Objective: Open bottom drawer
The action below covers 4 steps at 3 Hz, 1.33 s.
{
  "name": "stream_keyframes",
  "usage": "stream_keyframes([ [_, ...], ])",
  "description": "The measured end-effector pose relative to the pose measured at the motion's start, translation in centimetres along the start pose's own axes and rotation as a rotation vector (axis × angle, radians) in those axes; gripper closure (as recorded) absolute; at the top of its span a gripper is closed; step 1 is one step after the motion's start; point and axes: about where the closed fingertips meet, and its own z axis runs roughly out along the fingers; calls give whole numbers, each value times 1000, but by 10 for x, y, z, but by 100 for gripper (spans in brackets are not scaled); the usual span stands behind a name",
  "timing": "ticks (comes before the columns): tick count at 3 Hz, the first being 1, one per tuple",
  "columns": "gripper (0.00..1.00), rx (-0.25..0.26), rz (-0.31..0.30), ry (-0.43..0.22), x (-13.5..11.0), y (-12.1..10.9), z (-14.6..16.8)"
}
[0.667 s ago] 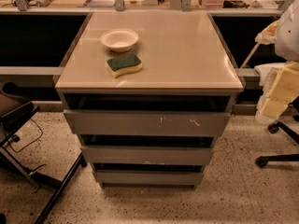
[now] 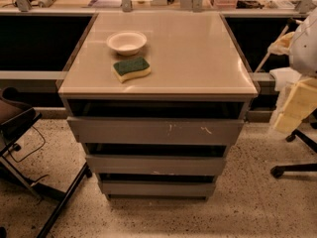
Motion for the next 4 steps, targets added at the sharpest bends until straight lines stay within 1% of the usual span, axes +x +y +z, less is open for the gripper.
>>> stream_keyframes([
  [1,0,-61,-43,-109,-4,25,58],
  [2,0,-182,-42,-287,-12,68,154],
  [3,0,-331,12,-436,-20,130,265],
  [4,0,-432,84,-518,-16,197,358],
])
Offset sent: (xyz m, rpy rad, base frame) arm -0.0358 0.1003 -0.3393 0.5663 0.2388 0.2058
